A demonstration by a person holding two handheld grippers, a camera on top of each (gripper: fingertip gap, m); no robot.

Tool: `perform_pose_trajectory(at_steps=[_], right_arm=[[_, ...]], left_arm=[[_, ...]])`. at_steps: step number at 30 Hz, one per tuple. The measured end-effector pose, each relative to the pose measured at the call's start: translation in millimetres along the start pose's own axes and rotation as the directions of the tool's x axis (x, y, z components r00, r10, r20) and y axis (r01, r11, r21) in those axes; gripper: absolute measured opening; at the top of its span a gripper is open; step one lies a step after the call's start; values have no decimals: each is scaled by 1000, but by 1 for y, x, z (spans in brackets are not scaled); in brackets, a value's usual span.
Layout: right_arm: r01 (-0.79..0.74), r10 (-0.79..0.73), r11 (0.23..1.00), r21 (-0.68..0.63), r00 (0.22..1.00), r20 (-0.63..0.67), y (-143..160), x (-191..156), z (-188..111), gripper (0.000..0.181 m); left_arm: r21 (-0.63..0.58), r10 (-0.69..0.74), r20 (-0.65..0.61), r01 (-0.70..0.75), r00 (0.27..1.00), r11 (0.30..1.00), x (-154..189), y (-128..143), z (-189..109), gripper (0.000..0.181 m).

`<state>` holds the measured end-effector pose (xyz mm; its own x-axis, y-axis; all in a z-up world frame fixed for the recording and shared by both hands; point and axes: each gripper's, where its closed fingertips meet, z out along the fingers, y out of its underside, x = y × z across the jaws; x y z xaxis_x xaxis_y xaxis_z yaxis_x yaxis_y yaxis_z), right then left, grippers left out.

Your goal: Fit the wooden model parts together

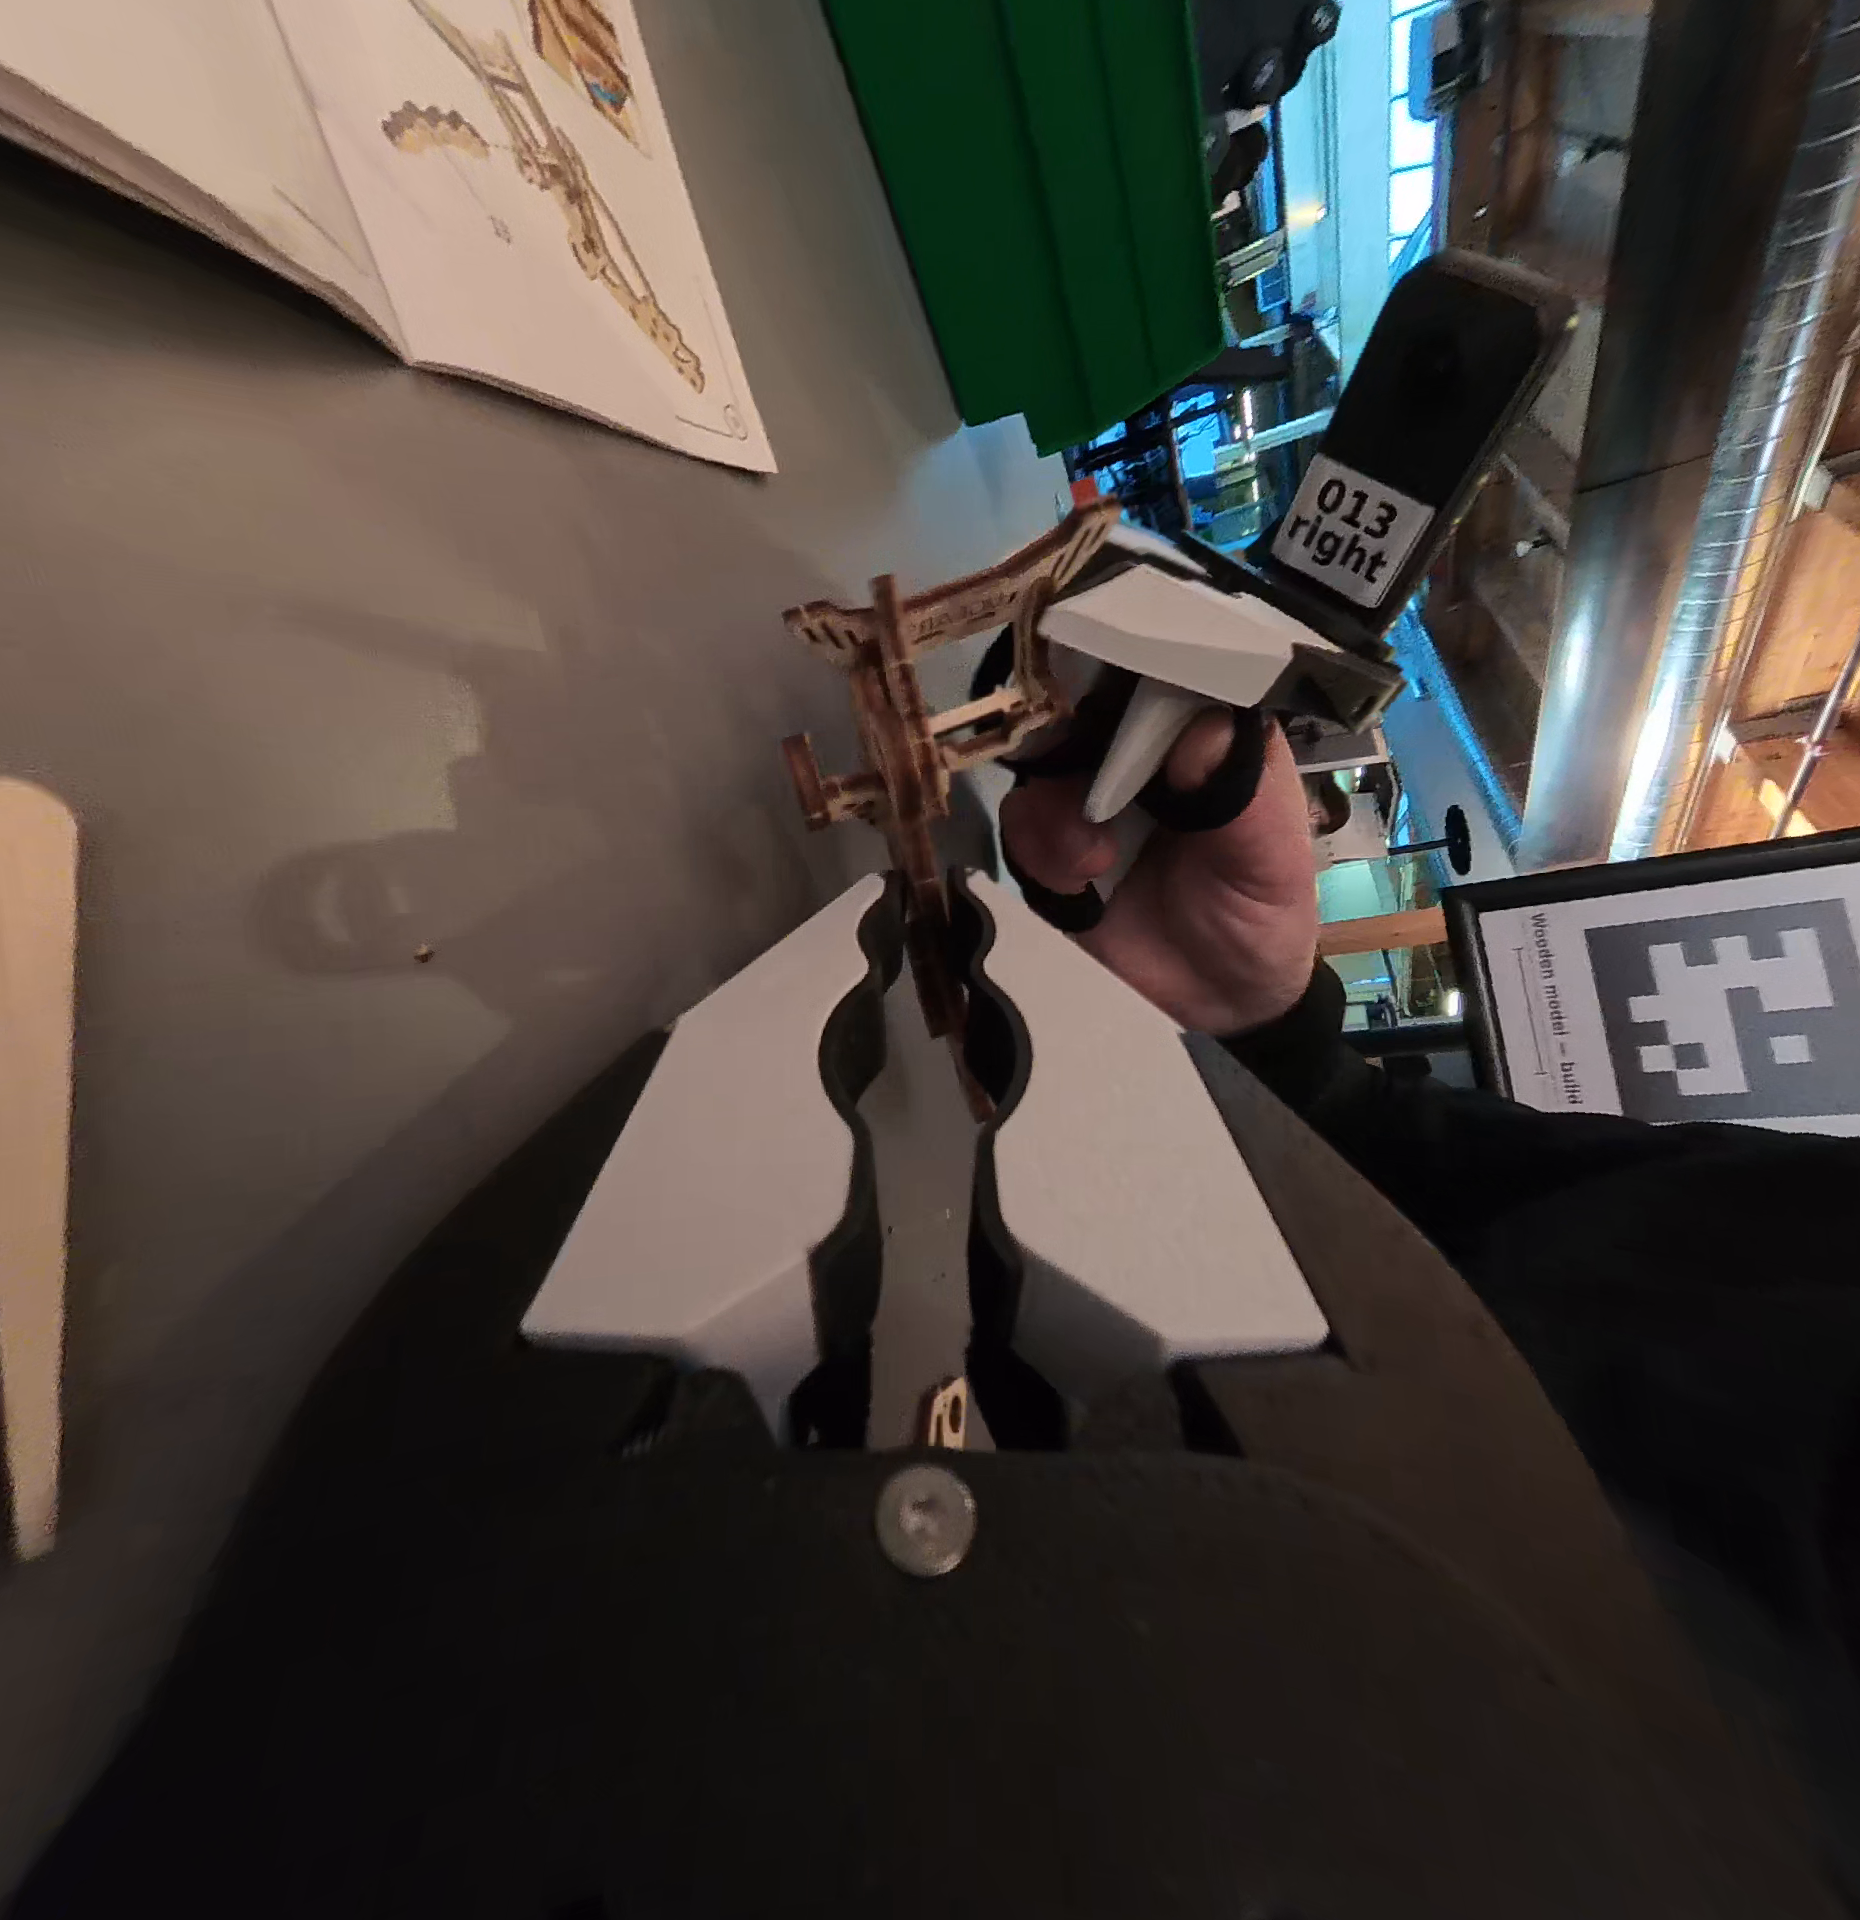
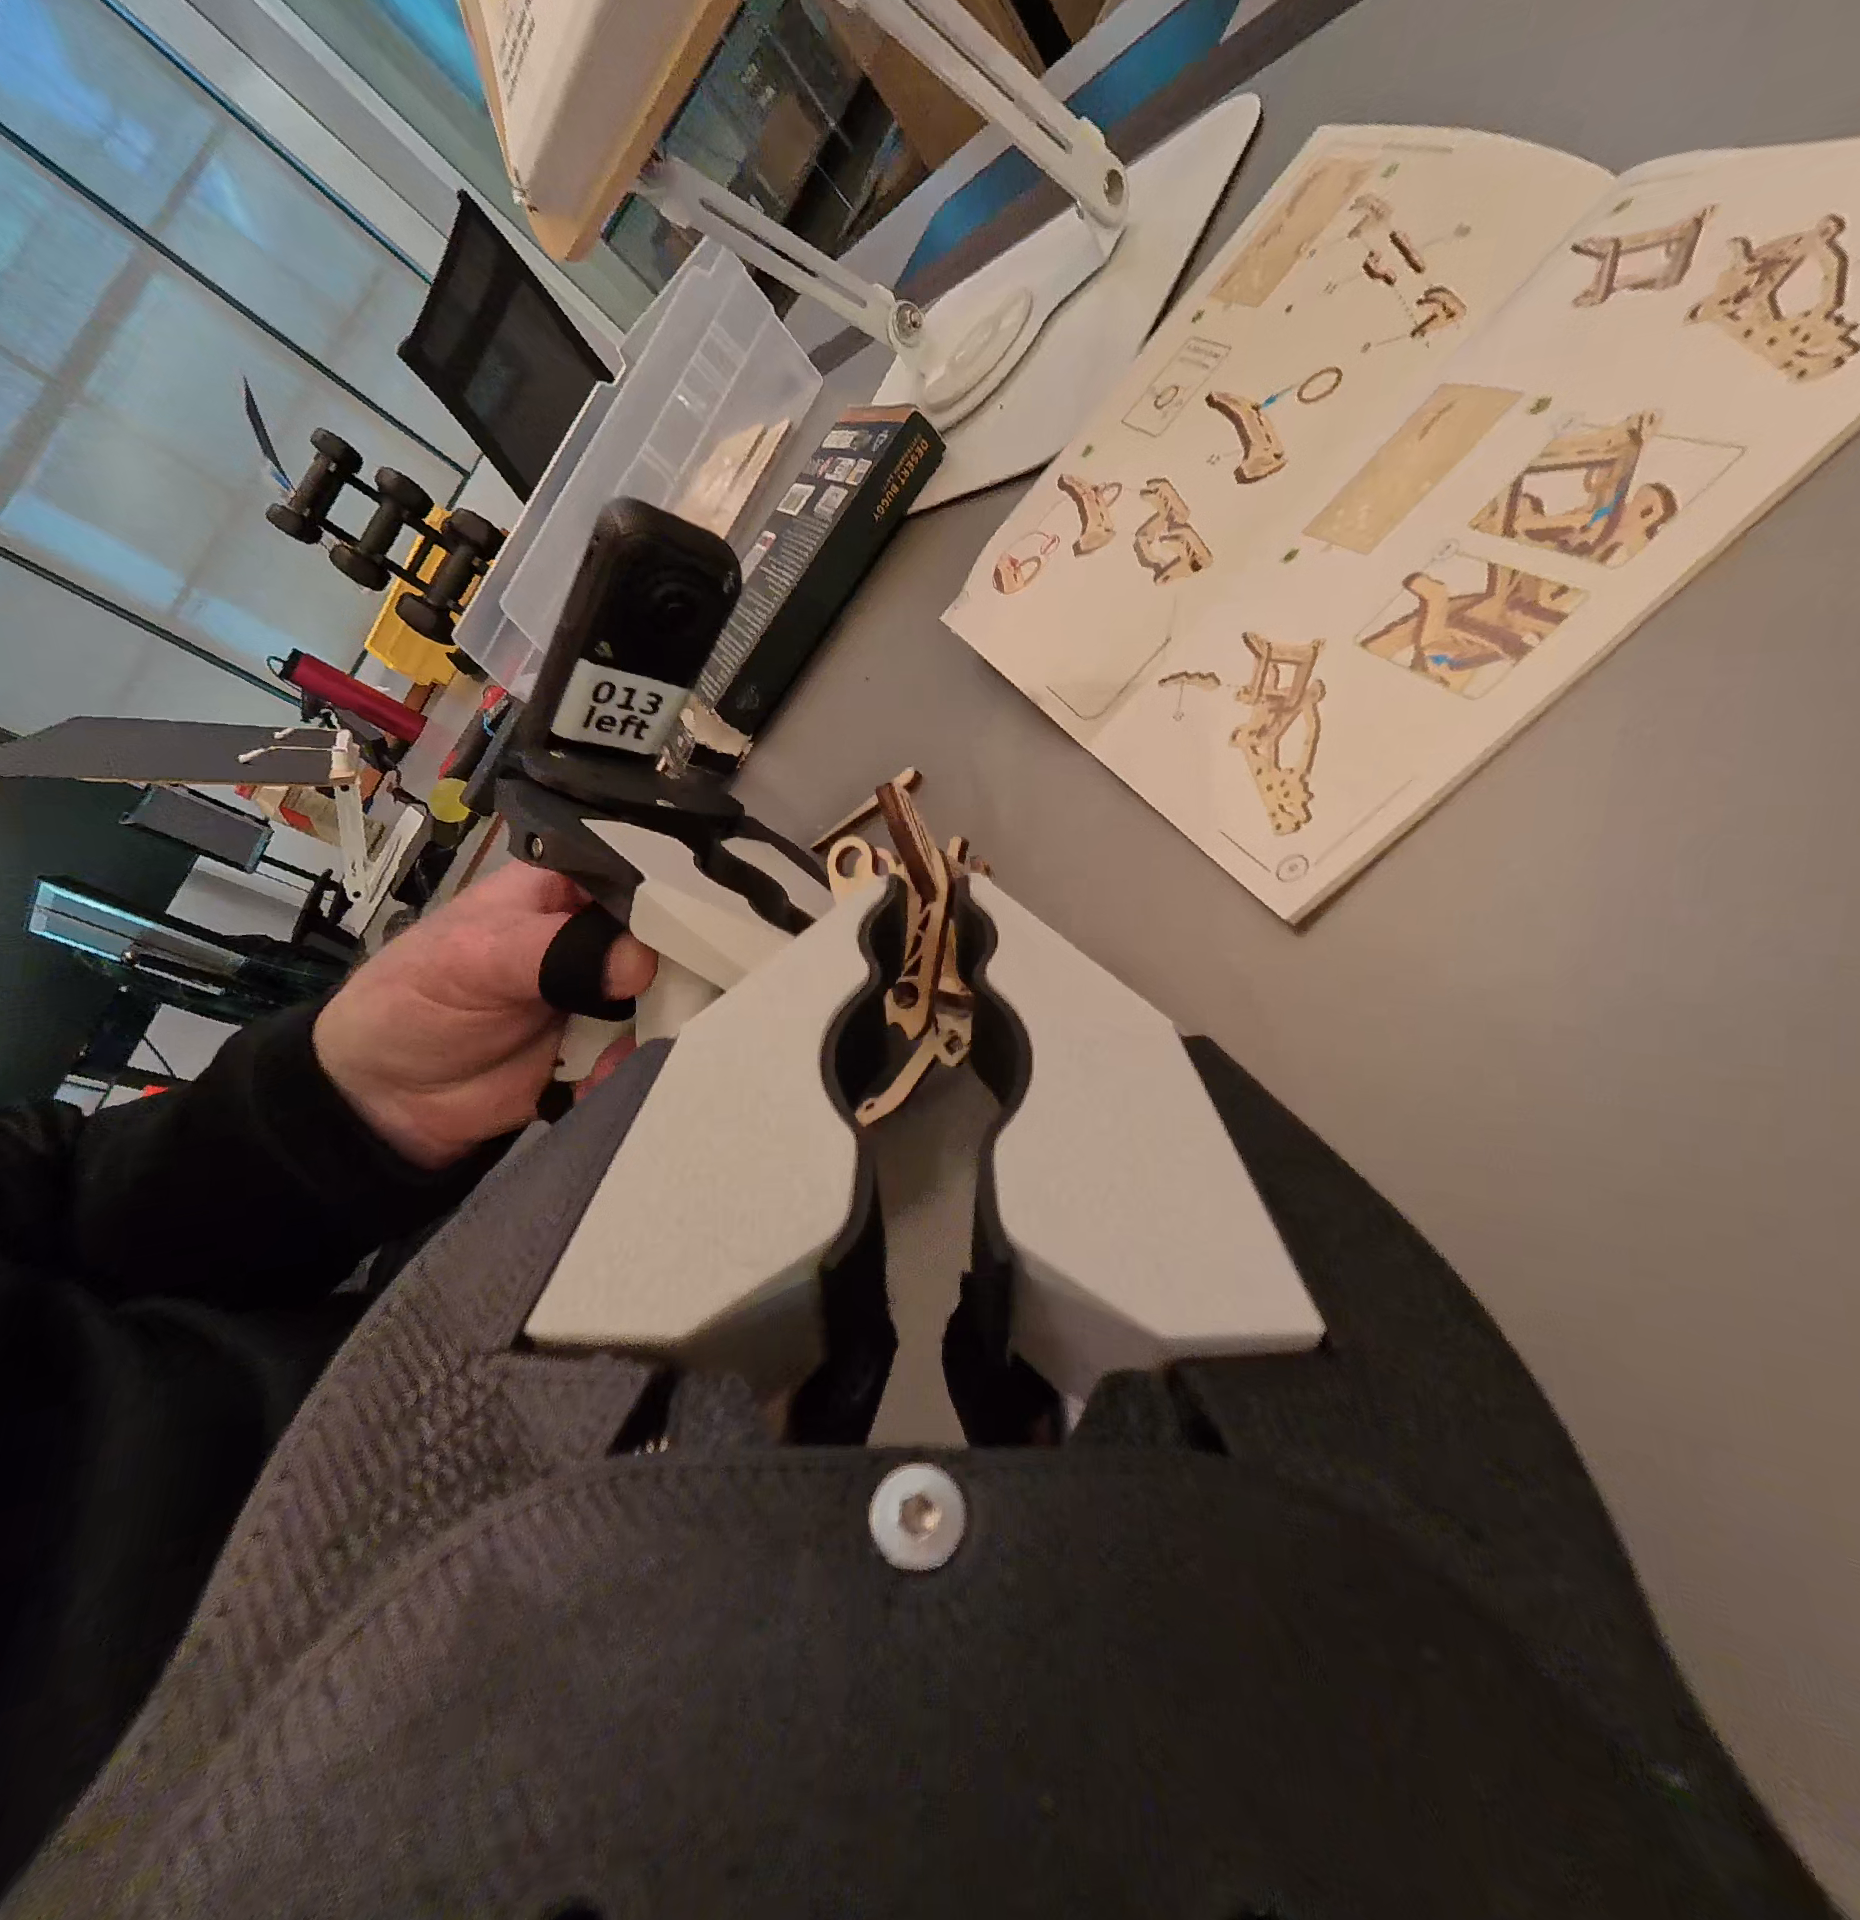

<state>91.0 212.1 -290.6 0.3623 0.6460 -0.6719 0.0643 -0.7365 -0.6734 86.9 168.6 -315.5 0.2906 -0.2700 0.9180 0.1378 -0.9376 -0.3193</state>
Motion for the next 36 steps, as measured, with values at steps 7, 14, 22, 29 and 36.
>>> perform_pose_trajectory(at_steps=[7,14,22,29,36], right_arm=[[-10,11,998,-57,1000,18,10,4,0,12],[-21,26,991,-131,999,36,22,5,-2,11],[-36,44,992,-120,997,64,19,1,-6,5],[-187,187,982,-22,965,182,6,-8,-13,4],[-275,253,959,63,938,235,-10,-9,-19,4]], left_arm=[[-26,15,29,-14,999,1000,-3,1,2,5],[-47,55,60,-52,997,998,-6,3,4,5],[-23,94,49,-92,994,995,-2,0,2,5],[46,221,55,-224,974,974,9,-9,-1,5],[137,362,73,-368,929,919,21,-23,-2,5]])
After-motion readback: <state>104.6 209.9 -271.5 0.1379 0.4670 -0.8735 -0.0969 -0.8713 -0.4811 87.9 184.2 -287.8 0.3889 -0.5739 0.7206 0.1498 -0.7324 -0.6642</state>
